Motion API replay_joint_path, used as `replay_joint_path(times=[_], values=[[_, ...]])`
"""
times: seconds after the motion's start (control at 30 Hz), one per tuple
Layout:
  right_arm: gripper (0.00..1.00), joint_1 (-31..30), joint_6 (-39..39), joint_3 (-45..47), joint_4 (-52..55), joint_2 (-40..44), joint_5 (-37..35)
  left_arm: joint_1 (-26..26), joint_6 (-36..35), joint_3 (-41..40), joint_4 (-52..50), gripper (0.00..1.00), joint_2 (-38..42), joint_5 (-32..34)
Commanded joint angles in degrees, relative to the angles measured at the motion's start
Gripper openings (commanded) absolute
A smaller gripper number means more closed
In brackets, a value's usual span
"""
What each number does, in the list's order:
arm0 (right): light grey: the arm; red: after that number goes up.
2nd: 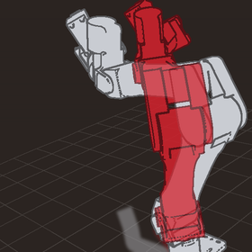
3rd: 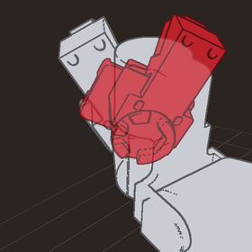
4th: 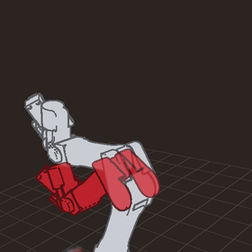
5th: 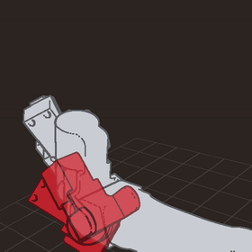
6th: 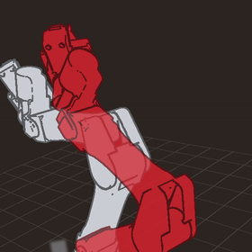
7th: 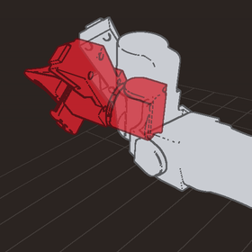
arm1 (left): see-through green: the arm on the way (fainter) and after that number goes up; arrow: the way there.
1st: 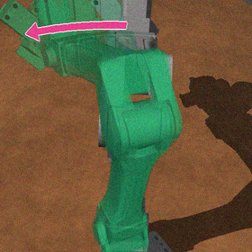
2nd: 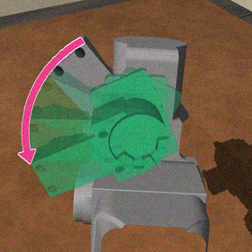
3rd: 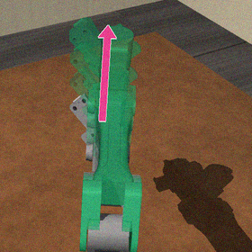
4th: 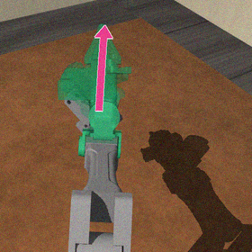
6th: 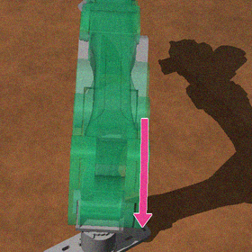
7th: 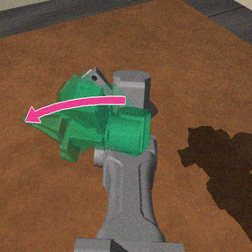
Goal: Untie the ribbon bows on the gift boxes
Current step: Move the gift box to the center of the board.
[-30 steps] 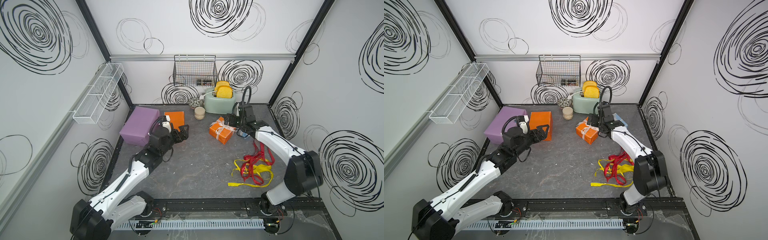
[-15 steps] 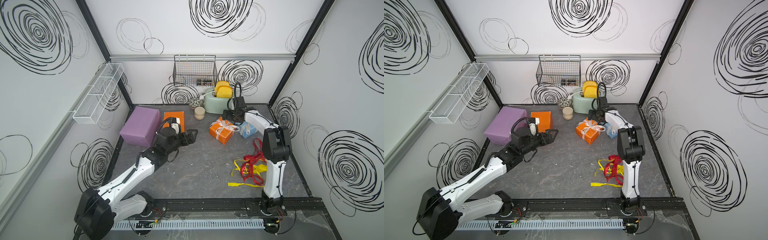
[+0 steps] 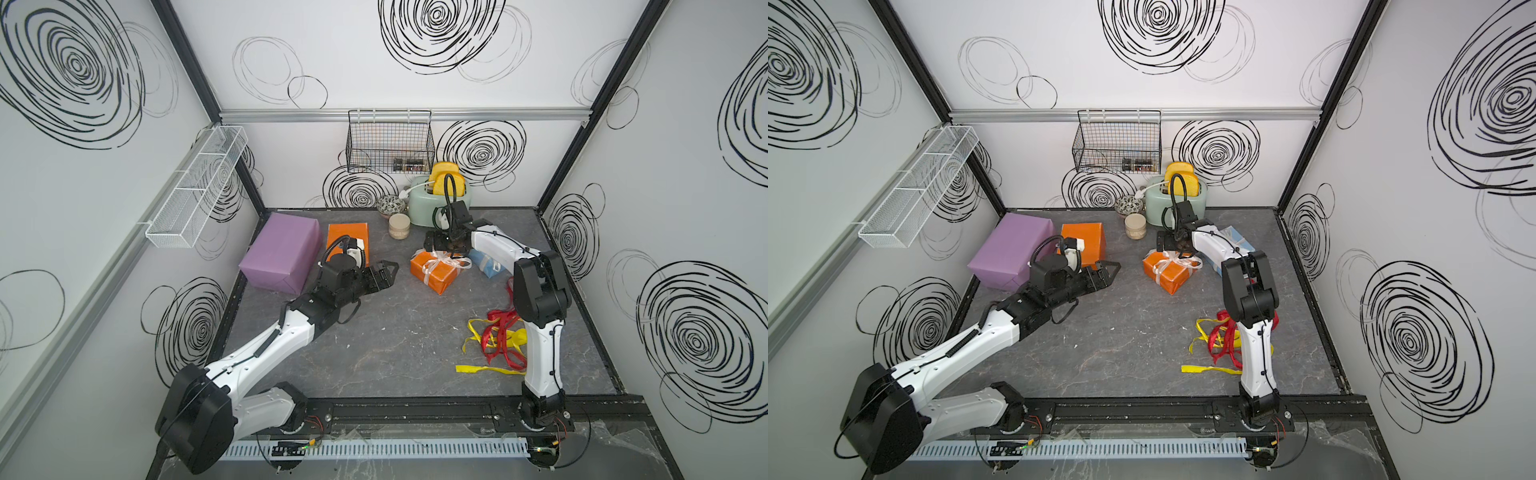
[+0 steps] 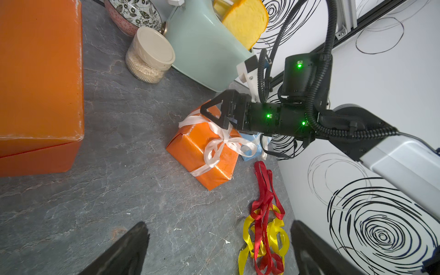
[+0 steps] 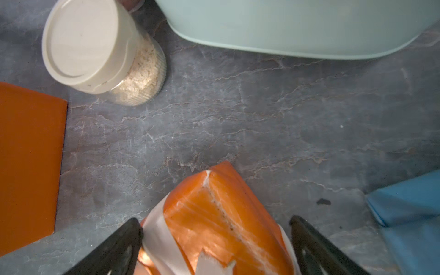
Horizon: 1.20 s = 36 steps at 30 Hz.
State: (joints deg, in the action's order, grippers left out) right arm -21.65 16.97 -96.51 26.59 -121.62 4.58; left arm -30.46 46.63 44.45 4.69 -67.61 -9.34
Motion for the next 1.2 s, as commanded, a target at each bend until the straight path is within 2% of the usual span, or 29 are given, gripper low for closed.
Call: replay_joint_path(times=[0.0, 0.3, 0.6, 0.77, 0.9, 1.03, 1.17], values=[[0.98, -2.03, 0.23, 3.54, 2.03, 1.12, -0.61, 0.84, 0.13, 0.12, 1.38, 0.96, 0.38, 0.94], [0.98, -13.19, 7.59, 12.86, -1.86, 8.55, -0.16, 3.95, 0.19, -0.14, 1.82, 0.96, 2.56, 1.31], [0.98, -25.00, 6.34, 11.00, -3.49, 8.86, -0.34, 7.42, 1.32, -1.04, 3.46, 0.96, 4.76, 0.01], [0.98, -27.26, 8.16, 5.62, 1.80, 8.81, -5.76, 7.47, 1.43, -0.96, 3.24, 0.96, 5.01, 0.17], [0.98, -27.48, 9.18, 4.98, 4.46, 14.44, -8.18, 7.99, 1.38, -0.33, 2.43, 0.96, 6.03, 0.10], [0.99, -26.55, 10.34, 13.90, -0.56, 25.28, -10.14, 7.94, 1.18, -0.32, 2.72, 0.96, 6.47, -0.34], [0.98, -23.27, 12.07, 33.72, -15.00, 40.61, -11.26, 7.16, 1.88, -0.40, 4.14, 0.96, 5.61, -3.38]])
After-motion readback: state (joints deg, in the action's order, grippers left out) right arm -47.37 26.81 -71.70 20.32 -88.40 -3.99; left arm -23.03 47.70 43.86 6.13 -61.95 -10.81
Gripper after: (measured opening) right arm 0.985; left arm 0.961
